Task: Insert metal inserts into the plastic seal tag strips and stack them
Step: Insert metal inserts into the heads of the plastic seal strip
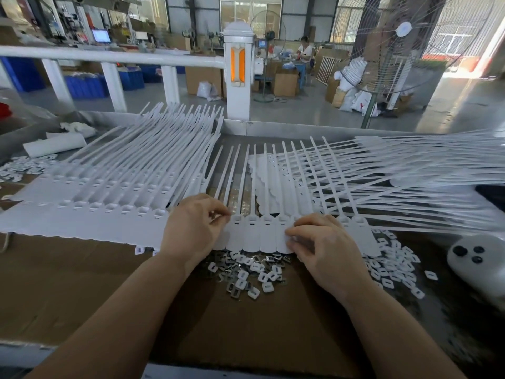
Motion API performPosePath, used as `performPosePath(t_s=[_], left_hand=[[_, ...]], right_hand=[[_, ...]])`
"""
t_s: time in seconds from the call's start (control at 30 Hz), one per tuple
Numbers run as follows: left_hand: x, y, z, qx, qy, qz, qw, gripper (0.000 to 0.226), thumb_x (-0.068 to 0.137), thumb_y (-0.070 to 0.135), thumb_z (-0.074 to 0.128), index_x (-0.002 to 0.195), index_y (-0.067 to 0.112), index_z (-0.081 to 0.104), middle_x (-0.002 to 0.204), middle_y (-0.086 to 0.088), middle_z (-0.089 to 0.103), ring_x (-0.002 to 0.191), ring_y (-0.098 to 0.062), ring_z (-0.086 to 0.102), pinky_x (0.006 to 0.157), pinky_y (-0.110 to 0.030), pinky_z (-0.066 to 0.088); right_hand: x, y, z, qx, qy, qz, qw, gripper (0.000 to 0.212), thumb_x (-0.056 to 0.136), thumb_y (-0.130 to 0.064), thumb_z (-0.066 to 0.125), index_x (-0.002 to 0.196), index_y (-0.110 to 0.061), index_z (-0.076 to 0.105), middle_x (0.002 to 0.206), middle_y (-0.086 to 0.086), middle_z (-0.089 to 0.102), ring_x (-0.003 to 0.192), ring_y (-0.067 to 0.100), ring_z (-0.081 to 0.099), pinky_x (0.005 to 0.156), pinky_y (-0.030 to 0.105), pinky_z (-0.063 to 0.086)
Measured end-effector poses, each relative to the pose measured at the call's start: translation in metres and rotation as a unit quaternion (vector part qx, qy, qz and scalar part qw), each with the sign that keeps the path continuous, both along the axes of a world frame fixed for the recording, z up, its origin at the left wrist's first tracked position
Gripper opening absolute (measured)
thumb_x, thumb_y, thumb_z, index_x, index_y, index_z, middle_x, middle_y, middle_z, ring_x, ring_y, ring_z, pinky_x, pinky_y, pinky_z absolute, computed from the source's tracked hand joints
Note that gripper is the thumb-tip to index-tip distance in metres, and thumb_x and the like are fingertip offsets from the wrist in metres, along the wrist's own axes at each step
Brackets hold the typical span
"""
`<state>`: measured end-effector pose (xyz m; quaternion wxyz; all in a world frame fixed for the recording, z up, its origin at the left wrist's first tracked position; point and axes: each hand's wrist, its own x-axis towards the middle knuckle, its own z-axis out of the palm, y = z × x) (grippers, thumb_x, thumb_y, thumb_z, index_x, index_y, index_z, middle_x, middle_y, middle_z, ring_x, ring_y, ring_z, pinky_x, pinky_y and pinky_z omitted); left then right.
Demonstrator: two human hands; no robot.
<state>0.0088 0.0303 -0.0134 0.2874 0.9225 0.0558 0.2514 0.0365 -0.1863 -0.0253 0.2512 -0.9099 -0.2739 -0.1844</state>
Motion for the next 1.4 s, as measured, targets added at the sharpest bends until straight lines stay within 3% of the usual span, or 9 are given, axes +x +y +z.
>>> performPosePath(t_s=[0.2,0.37,0.57,0.73,0.83,0.9,1.1,1.23,1.4], left_hand=[[-0.006,-0.031,0.019,0.018,0.129,-0.207,0.970,0.016,0.080,0.026,0.069,0.075,0.041,0.063,0.088,0.018,0.057,0.082,0.000,0.054,0.077,-0.018,0.045],[-0.006,-0.050,0.019,0.048,0.153,-0.264,0.951,0.007,0.078,0.027,0.072,0.084,0.030,0.073,0.088,0.014,0.057,0.080,-0.001,0.052,0.078,-0.021,0.045],[-0.004,-0.055,0.016,0.079,0.159,-0.245,0.953,0.012,0.081,0.027,0.069,0.092,0.025,0.073,0.095,0.010,0.058,0.086,-0.006,0.053,0.087,-0.032,0.046],[-0.004,-0.055,0.012,0.061,0.138,-0.243,0.958,0.012,0.086,0.023,0.063,0.094,0.022,0.072,0.091,0.009,0.057,0.086,-0.007,0.053,0.085,-0.025,0.045],[-0.005,-0.051,0.011,-0.021,0.121,-0.215,0.969,0.013,0.086,0.021,0.063,0.079,0.032,0.065,0.081,0.017,0.058,0.078,-0.001,0.056,0.073,-0.011,0.044],[-0.003,-0.044,0.012,-0.083,0.106,-0.174,0.976,0.019,0.086,0.020,0.063,0.075,0.035,0.061,0.076,0.016,0.062,0.072,0.002,0.057,0.067,-0.010,0.044],[0.012,-0.016,0.017,-0.220,0.107,-0.072,0.967,0.011,0.088,0.007,0.061,0.082,0.015,0.064,0.078,-0.005,0.069,0.072,-0.014,0.064,0.075,-0.027,0.054],[0.023,-0.010,0.016,-0.170,0.124,-0.048,0.976,0.005,0.089,0.010,0.060,0.088,0.010,0.065,0.073,0.001,0.067,0.070,-0.013,0.063,0.070,-0.025,0.053],[0.031,-0.007,0.017,-0.073,0.158,-0.047,0.984,0.004,0.087,0.019,0.063,0.085,0.021,0.066,0.075,0.009,0.060,0.074,-0.008,0.055,0.060,-0.017,0.036]], right_hand=[[0.001,-0.001,0.000,0.005,0.005,0.002,1.000,0.013,0.084,-0.021,0.067,0.096,-0.020,0.073,0.097,-0.011,0.059,0.092,0.001,0.041,0.092,0.018,0.029],[0.002,-0.001,0.001,0.002,0.014,0.007,1.000,0.014,0.085,-0.018,0.064,0.096,-0.020,0.072,0.098,-0.010,0.059,0.095,0.003,0.042,0.084,0.015,0.030],[0.002,-0.001,0.001,0.004,0.016,0.007,1.000,0.014,0.086,-0.021,0.064,0.098,-0.020,0.072,0.101,-0.010,0.060,0.096,0.003,0.042,0.084,0.015,0.030],[0.002,-0.002,0.001,0.004,0.018,0.007,1.000,0.015,0.087,-0.022,0.063,0.100,-0.021,0.072,0.103,-0.010,0.059,0.097,0.003,0.042,0.087,0.014,0.029],[0.002,-0.001,0.001,0.009,0.019,0.009,1.000,0.015,0.087,-0.023,0.063,0.099,-0.020,0.072,0.101,-0.010,0.059,0.096,0.003,0.043,0.091,0.016,0.029],[0.002,-0.001,0.002,0.008,0.019,0.008,1.000,0.015,0.087,-0.023,0.063,0.099,-0.021,0.071,0.101,-0.010,0.059,0.095,0.002,0.041,0.095,0.018,0.031],[0.002,-0.001,0.001,0.004,0.024,0.002,1.000,0.014,0.087,-0.024,0.062,0.099,-0.023,0.071,0.098,-0.016,0.054,0.098,0.002,0.041,0.088,0.014,0.029],[0.002,-0.001,0.001,0.001,0.026,0.000,1.000,0.014,0.088,-0.025,0.062,0.099,-0.023,0.070,0.098,-0.015,0.055,0.098,0.002,0.041,0.084,0.014,0.028],[0.002,-0.001,0.001,-0.002,0.024,0.001,1.000,0.014,0.088,-0.026,0.062,0.099,-0.023,0.069,0.098,-0.015,0.054,0.097,0.003,0.042,0.083,0.015,0.030]])
